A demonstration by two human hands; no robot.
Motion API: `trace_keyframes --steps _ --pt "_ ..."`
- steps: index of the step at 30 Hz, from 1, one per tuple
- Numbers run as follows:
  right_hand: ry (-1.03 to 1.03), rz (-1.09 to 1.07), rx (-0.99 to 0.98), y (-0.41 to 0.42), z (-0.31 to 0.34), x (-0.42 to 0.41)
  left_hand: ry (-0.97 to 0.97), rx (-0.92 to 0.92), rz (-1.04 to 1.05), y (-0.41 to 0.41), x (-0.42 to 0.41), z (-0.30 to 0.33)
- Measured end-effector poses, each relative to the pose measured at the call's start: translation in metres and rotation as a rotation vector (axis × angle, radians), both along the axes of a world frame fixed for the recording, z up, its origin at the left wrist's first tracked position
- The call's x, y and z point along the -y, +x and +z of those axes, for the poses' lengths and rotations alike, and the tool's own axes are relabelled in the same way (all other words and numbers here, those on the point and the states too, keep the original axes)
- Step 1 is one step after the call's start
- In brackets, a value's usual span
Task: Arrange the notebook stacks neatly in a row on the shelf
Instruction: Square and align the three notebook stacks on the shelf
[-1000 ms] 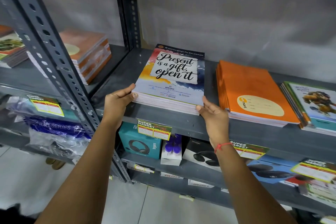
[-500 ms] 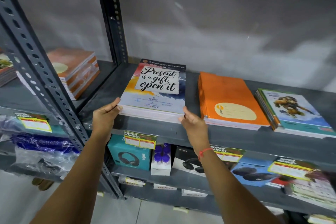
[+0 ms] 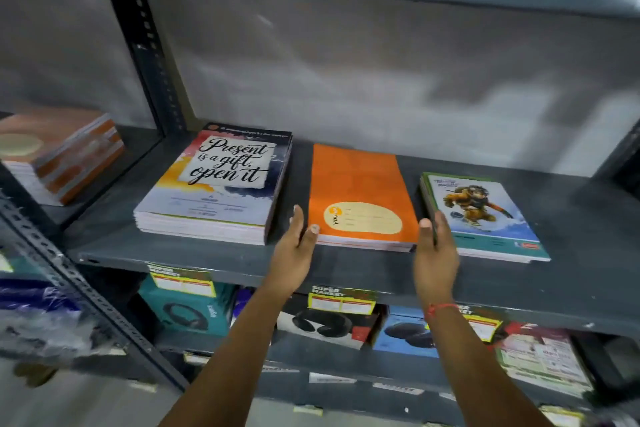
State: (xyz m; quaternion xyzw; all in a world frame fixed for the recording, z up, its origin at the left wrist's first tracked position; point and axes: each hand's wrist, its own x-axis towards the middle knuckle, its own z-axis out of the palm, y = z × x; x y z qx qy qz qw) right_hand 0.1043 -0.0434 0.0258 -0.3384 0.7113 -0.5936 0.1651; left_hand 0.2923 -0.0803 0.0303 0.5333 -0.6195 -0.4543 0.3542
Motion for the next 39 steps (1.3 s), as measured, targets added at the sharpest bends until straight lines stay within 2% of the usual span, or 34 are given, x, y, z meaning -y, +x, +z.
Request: trace_keyframes --steps 3,6,11,18,30,39 --pt "0.144 0.207 0.043 -0.005 -0.015 0.002 0.023 -0.056 0.035 -0.011 0.003 -0.010" --pt "0.106 0.308 0.118 -0.008 -0.019 0.001 0.008 -0.121 0.061 -0.008 0.005 -0.016" --pt "0.062 0.531 0.224 -0.032 -0.020 -0.002 0.092 -0.304 -0.025 0.009 0.011 -0.021" --pt "-0.015 0.543 0.243 -0.038 -0.023 -0.005 0.084 -0.481 0.136 0.004 0.007 -0.019" --pt "-0.022 0.368 0.232 -0.034 -0.032 0.006 0.083 -0.442 0.370 -0.008 0.012 -0.015" --pt "-0.010 0.275 0.218 -0.030 -0.033 0.010 0.044 -0.460 0.440 -0.013 0.016 -0.019"
